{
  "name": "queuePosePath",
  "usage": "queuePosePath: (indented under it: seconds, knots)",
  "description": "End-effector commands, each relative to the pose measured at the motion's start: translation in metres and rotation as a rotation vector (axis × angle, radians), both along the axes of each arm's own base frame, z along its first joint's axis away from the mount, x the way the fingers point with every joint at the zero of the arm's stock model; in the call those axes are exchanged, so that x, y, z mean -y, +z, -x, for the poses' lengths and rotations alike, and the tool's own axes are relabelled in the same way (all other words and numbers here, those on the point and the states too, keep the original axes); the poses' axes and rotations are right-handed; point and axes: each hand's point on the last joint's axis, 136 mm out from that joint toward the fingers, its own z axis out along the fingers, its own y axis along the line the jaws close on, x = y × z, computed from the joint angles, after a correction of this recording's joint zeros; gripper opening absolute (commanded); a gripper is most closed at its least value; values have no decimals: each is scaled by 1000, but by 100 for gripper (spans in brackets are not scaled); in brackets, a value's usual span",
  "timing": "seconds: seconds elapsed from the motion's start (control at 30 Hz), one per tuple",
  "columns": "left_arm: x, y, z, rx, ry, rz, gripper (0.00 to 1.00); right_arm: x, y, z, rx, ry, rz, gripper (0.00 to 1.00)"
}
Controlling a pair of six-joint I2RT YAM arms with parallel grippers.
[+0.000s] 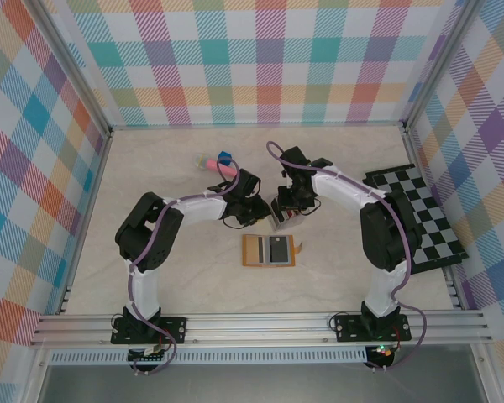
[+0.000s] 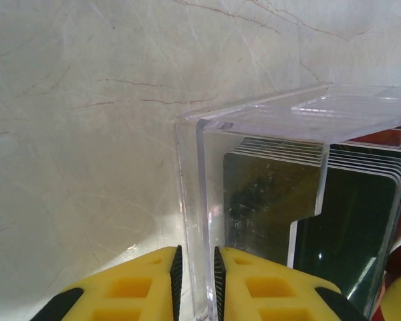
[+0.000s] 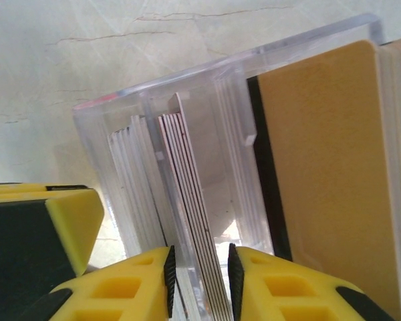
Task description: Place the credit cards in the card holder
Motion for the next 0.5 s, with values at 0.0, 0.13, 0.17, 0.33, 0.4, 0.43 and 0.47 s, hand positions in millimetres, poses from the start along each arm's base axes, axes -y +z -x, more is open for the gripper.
queuePosePath:
  seconds: [0.0,0.13,0.17,0.33,0.4,0.43,0.47]
  knots:
    - [-2,2,-2,4,-11,-8,21,-14,15,-4,10,8,-80,31]
    - [-2,2,-2,4,-12,-7,20,-18,6,-6,-15,2,-89,34]
    - [-2,2,-2,4,-12,-7,20,-19,4,-6,-21,0,-91,35]
    - [-2,2,-2,2,-10,-7,20,-28,-2,-9,-48,-2,-120,39]
    - [-2,2,-2,2,-10,-7,20,-30,-2,-10,-53,-5,-128,39]
    - [-2,2,-2,2,-10,-7,20,-31,-1,-11,-52,-6,-133,38]
    - [-3,2,-2,1,-7,-8,20,-31,0,-11,-52,-6,-137,39]
